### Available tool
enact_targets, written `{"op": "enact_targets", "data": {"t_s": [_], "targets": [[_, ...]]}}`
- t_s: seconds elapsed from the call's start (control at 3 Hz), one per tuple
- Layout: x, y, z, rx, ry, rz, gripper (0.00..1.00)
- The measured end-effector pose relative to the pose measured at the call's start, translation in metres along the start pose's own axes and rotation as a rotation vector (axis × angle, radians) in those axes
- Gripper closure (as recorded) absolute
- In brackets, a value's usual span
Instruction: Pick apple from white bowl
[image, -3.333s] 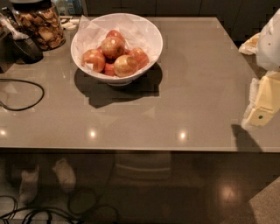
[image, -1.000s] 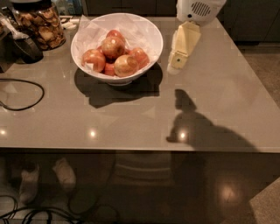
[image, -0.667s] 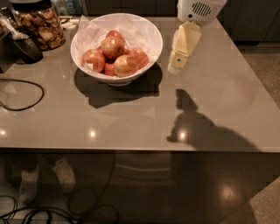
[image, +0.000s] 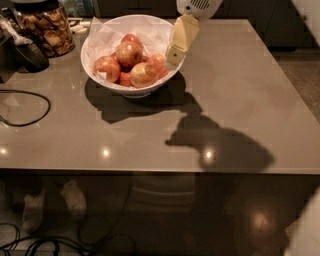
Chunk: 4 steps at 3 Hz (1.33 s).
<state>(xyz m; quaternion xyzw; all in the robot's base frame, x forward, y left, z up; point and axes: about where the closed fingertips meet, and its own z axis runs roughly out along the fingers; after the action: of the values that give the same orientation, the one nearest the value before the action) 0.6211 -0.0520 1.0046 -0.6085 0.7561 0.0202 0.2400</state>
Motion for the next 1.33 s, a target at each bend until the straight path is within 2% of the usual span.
{"op": "enact_targets", "data": {"t_s": [0.33,0.67,1.0,1.33], "targets": [[-0.028,-0.016,0.014,-0.019,-0.01,-0.009,0.0],[-0.047,-0.028,0.026,-0.035,-0.013,-0.017,0.15],[-0.059,-0.037,0.035,-0.043,-0.015,-0.02,0.24],[-0.065,-0.045,0.049,-0.058,-0.019,-0.007,0.25]]}}
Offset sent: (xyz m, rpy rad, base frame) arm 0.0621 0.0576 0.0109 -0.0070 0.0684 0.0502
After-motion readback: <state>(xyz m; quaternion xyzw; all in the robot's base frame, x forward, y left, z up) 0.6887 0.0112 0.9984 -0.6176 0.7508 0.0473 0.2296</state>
